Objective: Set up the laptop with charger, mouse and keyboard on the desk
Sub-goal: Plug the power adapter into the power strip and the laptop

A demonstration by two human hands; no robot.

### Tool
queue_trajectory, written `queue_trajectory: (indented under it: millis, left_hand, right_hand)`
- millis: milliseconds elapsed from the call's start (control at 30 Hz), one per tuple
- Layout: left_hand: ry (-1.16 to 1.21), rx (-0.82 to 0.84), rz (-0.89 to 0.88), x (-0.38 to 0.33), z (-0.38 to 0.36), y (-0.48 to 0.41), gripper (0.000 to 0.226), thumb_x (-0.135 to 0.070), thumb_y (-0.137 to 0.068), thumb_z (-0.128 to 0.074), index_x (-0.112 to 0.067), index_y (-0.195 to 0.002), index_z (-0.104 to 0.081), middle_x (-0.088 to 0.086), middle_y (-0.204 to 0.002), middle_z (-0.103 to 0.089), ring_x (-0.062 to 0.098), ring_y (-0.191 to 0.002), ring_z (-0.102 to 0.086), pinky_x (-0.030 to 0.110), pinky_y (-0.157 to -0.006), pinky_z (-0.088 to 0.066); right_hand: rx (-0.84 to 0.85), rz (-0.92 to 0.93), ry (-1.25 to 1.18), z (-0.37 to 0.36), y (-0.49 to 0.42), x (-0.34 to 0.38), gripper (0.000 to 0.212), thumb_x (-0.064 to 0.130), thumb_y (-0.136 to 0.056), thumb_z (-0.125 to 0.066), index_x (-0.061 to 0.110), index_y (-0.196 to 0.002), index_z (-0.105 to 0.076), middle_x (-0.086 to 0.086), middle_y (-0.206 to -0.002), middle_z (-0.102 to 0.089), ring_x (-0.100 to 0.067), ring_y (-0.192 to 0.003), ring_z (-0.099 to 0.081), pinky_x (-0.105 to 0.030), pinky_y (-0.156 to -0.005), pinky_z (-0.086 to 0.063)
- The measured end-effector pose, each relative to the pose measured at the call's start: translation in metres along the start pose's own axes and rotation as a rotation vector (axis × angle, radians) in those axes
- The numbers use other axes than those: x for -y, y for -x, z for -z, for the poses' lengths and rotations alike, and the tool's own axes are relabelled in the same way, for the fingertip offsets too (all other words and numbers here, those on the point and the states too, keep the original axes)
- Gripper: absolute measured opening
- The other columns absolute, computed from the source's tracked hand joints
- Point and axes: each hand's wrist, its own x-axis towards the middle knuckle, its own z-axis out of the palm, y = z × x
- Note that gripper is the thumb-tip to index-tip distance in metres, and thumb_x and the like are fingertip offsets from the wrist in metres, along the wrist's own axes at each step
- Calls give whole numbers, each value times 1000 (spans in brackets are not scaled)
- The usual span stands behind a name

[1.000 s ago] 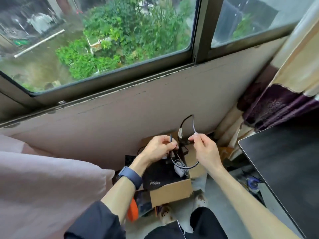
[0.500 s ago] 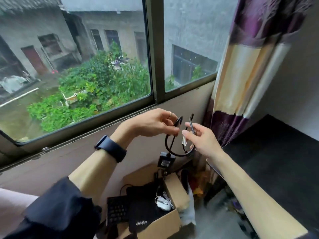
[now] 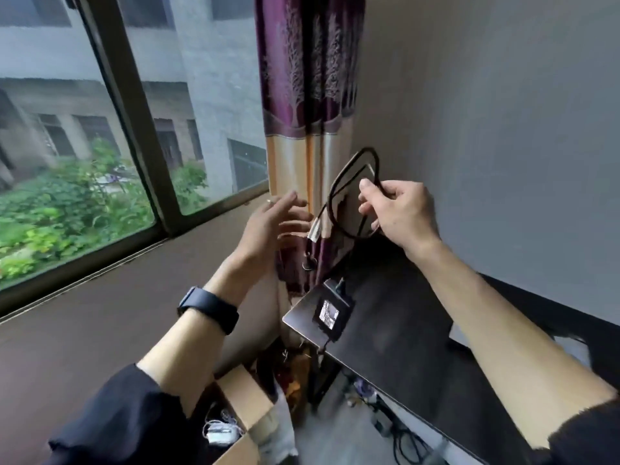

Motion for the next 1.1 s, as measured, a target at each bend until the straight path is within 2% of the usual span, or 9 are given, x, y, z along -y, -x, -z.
queue_trajectory:
  millis: [67,167,267,400,533,633,800,1000,1100]
  left_hand:
    - [-141,-78,87,63,-32,10,36,-45,-86,-69,-17,-107,-60,2,-102,-67,20,-91,-61,27,-70,-46]
    - [-508,67,186,147,-106,43,94,-64,-61,-80,-22,-138,-46,4,-137,-53,14,-123,-51,29,-101,-43]
    - [-579,222,139,179,-204,72,132,-72,-48,-80,-25,-154,-18,1,-152,-36,16,-140,-34,37,-115,-33]
    - [-627,221,1,190,-306,82,106,-63,-61,-73,-32,-146,-18,-7,-140,-50,16,-126,-53,38,-102,-46]
    - [-530,421,55,198,-371,75,82,-67,-63,-70,-37,-129,-34,-19,-116,-63,7,-107,-64,34,-94,-51]
    - [-536,514,3,209,-404,68,66,-66,-64,-74,-36,-116,-46,-22,-105,-68,-2,-98,-65,31,-90,-54]
    - [-543,544,-89,201,-408,25,56,-53,-63,-81,-34,-106,-51,-21,-92,-66,-12,-85,-60,6,-71,-44]
    - [-651,378,-164,164,-409,-91,61,-65,-58,-76,-30,-102,-53,-12,-93,-66,7,-84,-65,36,-82,-55]
    - [-914,380,-326,137,-412,-149,70,-67,-59,-73,-29,-113,-50,-10,-104,-58,18,-91,-62,38,-84,-52]
  right_hand:
    - [-47,0,2,33,1,7,33,39,-93,-65,15,-75,-76,6,-62,-72,-3,-39,-58,-17,-51,-48]
    - [-127,-27,7,93,10,4,33,40,-92,-65,15,-73,-75,9,-62,-73,-5,-44,-61,-20,-57,-51]
    - [-229,-51,9,154,16,-5,32,38,-92,-66,15,-72,-75,8,-63,-73,-8,-53,-68,-24,-63,-57]
    - [-365,-95,34,228,27,-26,30,38,-91,-66,18,-70,-75,11,-64,-73,-8,-64,-72,-19,-60,-53]
    - [-487,-122,64,292,29,-48,32,38,-91,-65,18,-67,-73,10,-66,-74,-9,-67,-73,-16,-54,-47]
    - [-575,-133,105,335,20,-74,31,36,-91,-65,16,-68,-74,9,-65,-74,-12,-64,-72,-21,-56,-53]
    - [-724,-242,191,410,1,-140,29,36,-89,-63,17,-70,-73,9,-67,-74,-4,-56,-65,-25,-64,-54]
    - [-666,-594,211,479,-18,-253,21,34,-91,-65,17,-78,-67,-2,-92,-78,-10,-56,-50,-22,-44,-36]
    - [-698,-696,216,489,-25,-298,24,30,-92,-64,7,-89,-73,-3,-88,-76,-12,-52,-50,-21,-41,-36]
